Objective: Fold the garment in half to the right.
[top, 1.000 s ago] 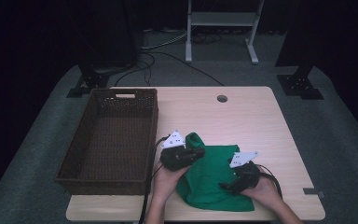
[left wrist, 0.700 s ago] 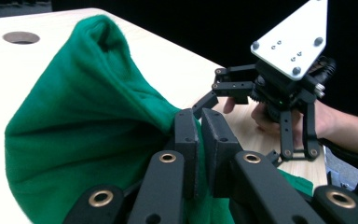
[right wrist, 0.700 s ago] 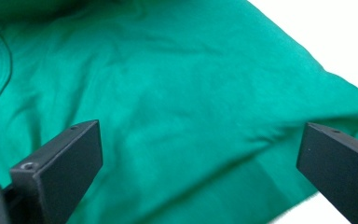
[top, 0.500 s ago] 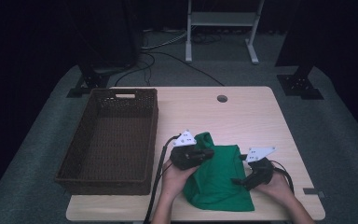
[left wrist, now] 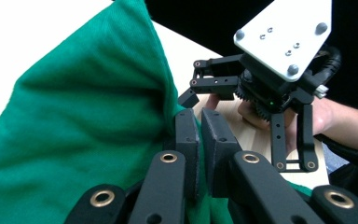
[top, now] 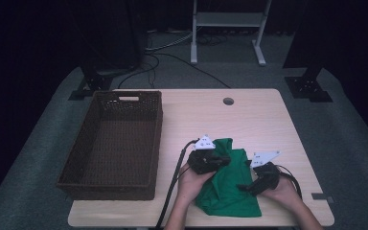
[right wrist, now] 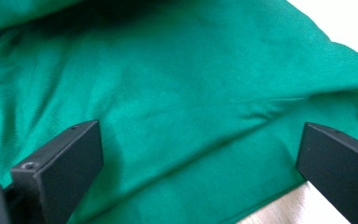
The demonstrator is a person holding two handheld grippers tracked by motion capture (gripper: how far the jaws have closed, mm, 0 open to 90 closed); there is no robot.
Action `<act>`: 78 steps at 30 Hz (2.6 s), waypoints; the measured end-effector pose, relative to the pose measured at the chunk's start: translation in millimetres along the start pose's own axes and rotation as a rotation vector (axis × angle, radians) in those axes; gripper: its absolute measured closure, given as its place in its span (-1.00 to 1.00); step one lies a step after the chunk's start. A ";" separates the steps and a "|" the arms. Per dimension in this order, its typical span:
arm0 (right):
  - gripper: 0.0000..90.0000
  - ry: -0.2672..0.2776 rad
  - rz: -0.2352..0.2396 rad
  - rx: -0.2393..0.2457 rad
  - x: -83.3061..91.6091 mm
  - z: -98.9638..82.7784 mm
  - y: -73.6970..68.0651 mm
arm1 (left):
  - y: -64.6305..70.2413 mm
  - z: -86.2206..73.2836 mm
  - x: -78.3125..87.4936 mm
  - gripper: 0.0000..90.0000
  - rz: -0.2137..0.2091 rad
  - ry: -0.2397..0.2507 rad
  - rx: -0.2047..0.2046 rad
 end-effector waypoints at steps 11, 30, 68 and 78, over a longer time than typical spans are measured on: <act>-1.00 0.001 -0.001 0.001 -0.2 -0.3 -0.3 | -9.3 -7.8 -24.2 0.92 -0.007 -0.045 0.035; -1.00 -0.001 0.003 0.002 -0.6 -0.2 -0.8 | -16.0 -20.8 -55.4 0.92 0.017 -0.180 0.066; -1.00 0.003 0.003 0.005 -0.8 -0.4 -0.8 | -25.6 14.5 10.6 0.16 0.169 -0.130 -0.008; -1.00 0.004 0.002 0.005 -0.8 -0.5 -0.8 | -54.1 8.4 26.7 -0.36 0.281 -0.161 0.006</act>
Point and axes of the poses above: each handheld gripper's, and its own axes: x roughly backward along the jaws, z roughly out of its top, y roughly to its right, the point moved 5 cm from there along -x, roughly forward along the jaws, and after that the axes turned 15 degrees about -z, right-handed, at the moved point
